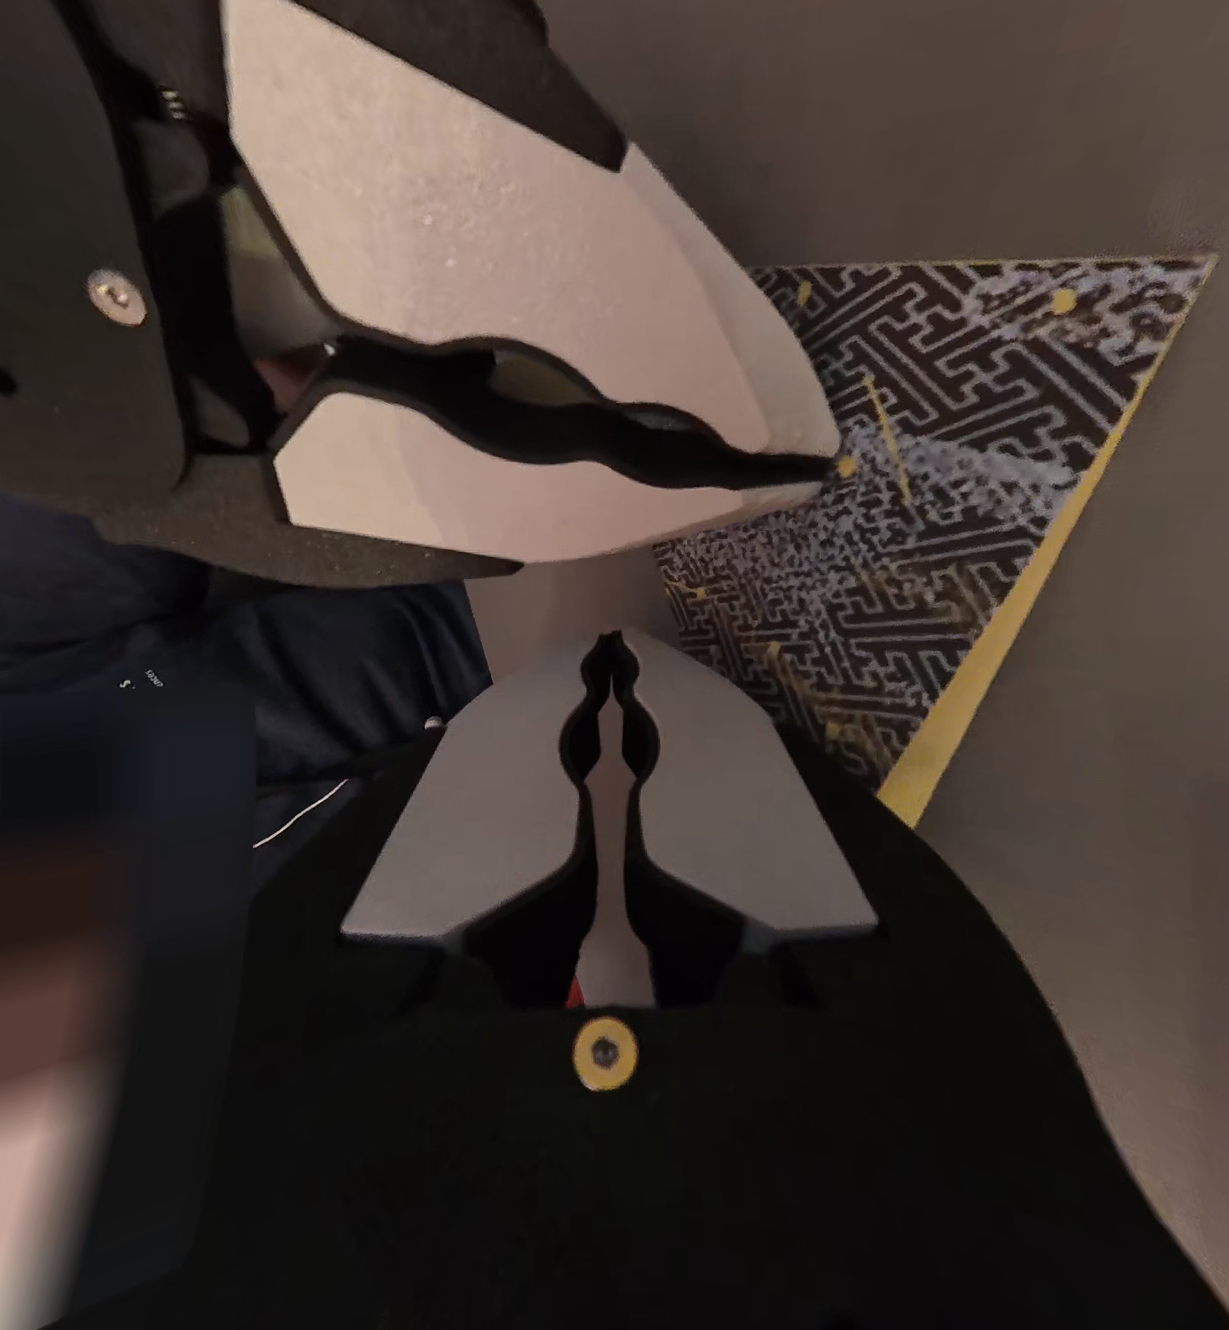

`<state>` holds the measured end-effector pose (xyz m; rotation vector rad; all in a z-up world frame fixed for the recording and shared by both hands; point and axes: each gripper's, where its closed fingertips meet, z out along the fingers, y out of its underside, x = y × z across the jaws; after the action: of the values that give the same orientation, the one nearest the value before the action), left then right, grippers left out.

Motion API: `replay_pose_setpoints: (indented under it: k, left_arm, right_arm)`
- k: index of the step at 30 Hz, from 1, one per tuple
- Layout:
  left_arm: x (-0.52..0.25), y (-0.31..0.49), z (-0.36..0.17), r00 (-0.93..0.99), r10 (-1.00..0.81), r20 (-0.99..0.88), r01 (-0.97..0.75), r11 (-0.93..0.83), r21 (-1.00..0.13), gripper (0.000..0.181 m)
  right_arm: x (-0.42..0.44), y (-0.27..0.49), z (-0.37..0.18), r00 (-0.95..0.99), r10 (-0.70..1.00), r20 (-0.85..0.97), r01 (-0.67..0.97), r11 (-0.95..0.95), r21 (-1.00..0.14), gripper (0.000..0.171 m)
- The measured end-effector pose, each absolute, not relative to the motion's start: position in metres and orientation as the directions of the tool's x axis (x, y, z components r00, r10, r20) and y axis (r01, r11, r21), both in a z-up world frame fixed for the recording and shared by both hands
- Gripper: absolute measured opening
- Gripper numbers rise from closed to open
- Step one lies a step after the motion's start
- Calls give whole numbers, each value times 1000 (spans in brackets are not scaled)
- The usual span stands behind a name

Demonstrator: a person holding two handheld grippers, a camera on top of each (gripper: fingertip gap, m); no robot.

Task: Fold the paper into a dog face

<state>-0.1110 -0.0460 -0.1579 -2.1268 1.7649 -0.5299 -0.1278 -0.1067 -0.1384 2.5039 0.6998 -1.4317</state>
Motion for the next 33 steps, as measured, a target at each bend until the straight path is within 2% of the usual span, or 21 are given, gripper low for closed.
replay_pose_setpoints:
  k: [7, 17, 23, 33]
  left_arm:
    - [-111, -46, -158, 165, -984, 71, -858, -178, -482, 0]
    - [-112, -46, -158, 136, -991, 12, -866, -125, -484, 0]
    - [-112, -46, -158, 126, -992, -13, -871, -104, -481, 0]
    - [-112, -46, -158, 126, -992, -15, -867, -103, -487, 0]
  right_arm:
    - [-126, -108, -153, 496, 261, -828, 500, -866, 26, 1]
    - [-123, -112, -156, 524, 300, -797, 524, -851, 24, 2]
    - [-115, -119, -155, 517, 250, -819, 528, -846, 75, 2]
    - [-101, -129, -154, 477, 232, -848, 548, -833, 80, 2]
